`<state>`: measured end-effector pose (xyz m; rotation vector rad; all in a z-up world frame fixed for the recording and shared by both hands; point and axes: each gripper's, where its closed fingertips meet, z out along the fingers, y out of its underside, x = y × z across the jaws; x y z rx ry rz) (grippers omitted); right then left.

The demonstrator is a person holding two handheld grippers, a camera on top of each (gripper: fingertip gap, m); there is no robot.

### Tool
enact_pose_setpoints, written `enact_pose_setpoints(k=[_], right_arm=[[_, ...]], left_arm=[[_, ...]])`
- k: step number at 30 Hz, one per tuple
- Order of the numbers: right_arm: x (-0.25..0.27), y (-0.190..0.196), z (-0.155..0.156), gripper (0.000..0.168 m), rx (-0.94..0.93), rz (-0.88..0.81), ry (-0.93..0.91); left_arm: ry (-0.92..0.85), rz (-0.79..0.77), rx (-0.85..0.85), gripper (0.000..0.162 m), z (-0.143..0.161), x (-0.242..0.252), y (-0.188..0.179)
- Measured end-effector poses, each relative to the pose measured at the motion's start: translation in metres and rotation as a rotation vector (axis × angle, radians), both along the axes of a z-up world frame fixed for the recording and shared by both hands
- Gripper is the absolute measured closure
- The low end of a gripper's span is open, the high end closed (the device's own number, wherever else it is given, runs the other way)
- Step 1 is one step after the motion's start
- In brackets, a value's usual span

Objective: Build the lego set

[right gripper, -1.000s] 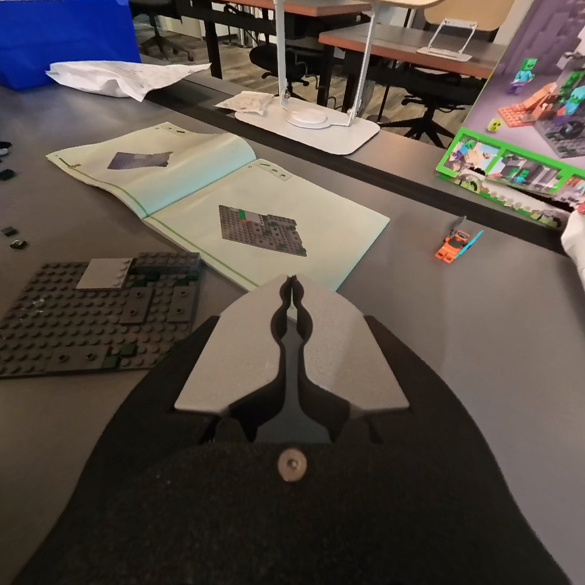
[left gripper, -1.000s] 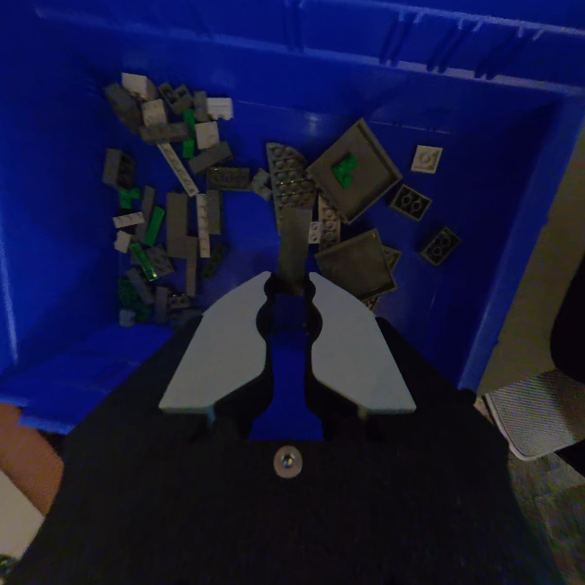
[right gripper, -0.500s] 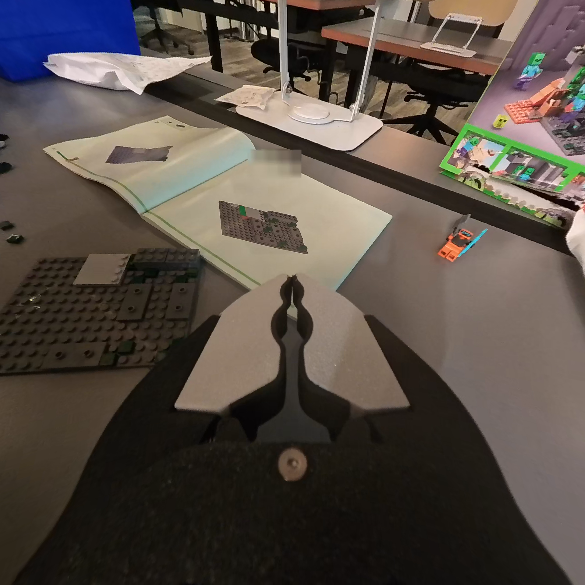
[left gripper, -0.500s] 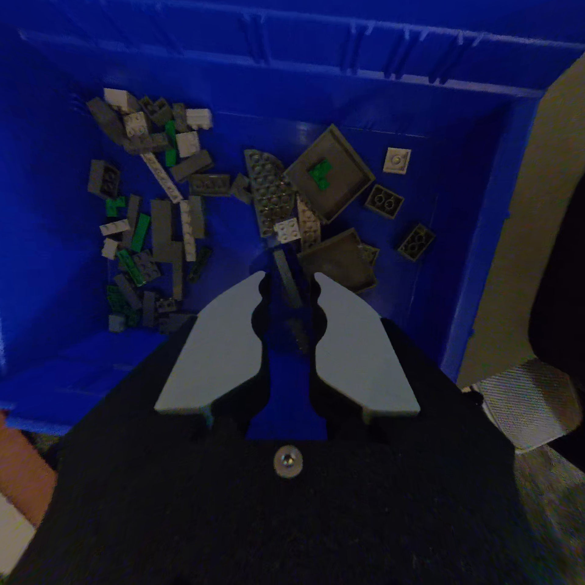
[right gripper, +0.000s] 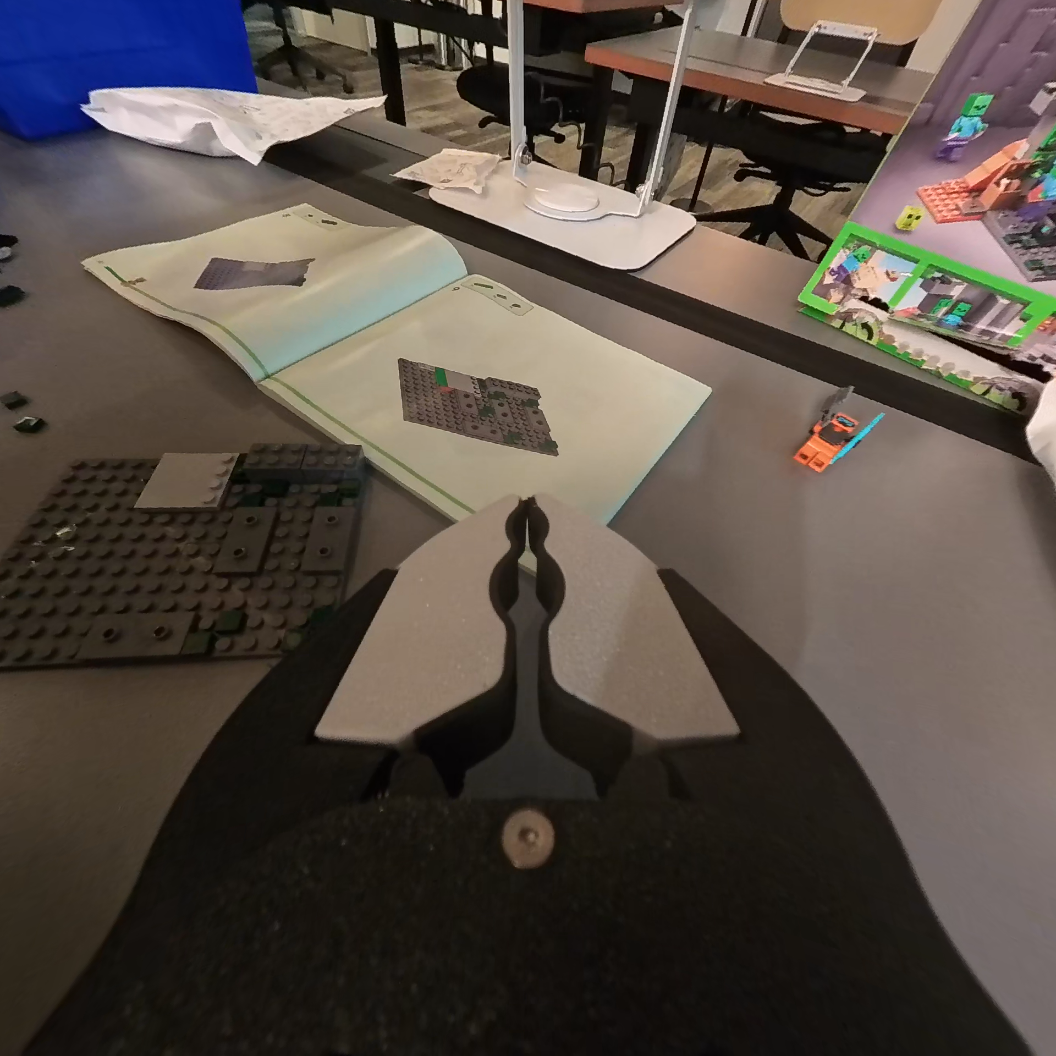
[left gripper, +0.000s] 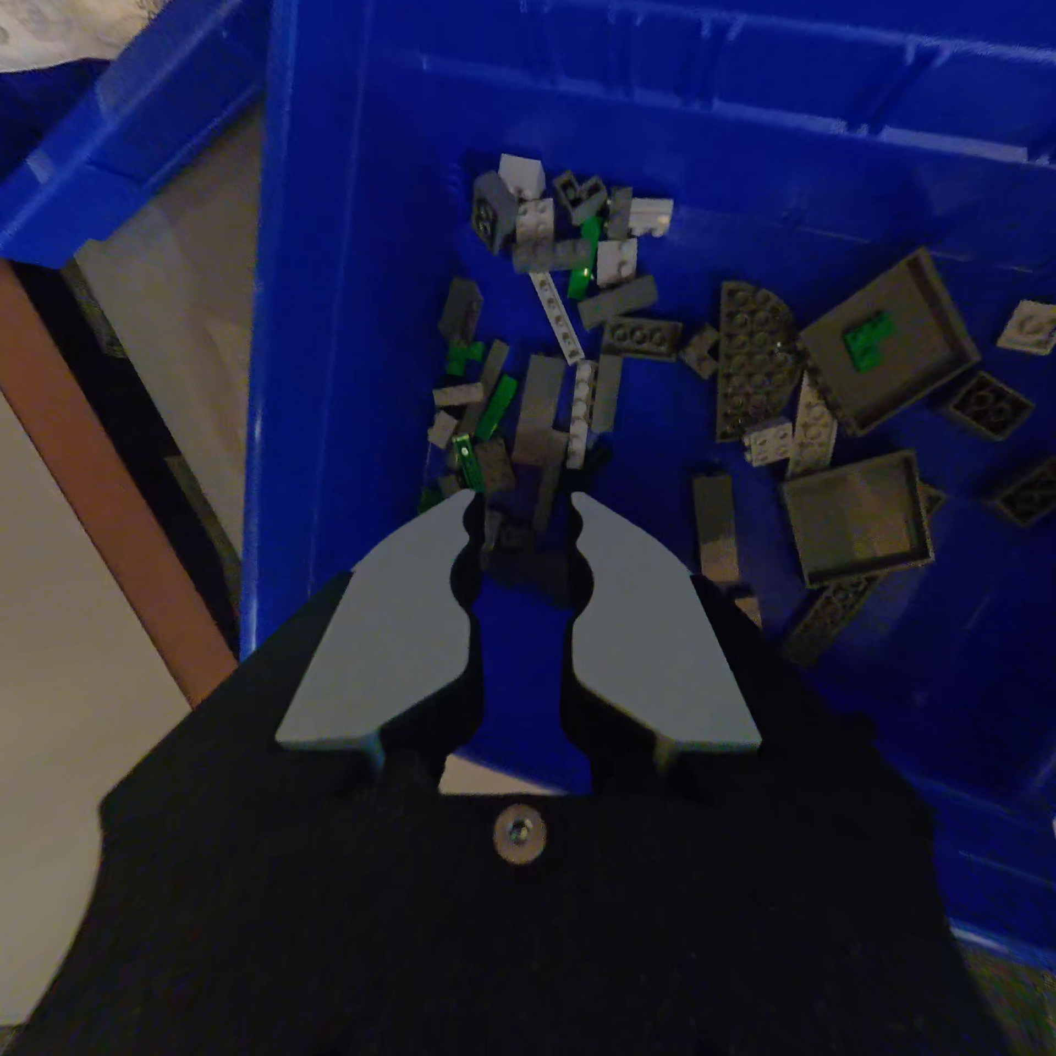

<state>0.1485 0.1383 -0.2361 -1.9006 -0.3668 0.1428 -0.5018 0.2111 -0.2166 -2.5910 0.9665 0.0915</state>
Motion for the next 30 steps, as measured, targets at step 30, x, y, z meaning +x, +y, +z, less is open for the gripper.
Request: enact_pose_setpoints(k=[30], right_arm=[[-0.001,-0.003,0.002,0.168,0.006,0.012,-0.011]], left_arm=[[-0.122,0.006,-0.141,0.148,-0.067,0.056,0.064]])
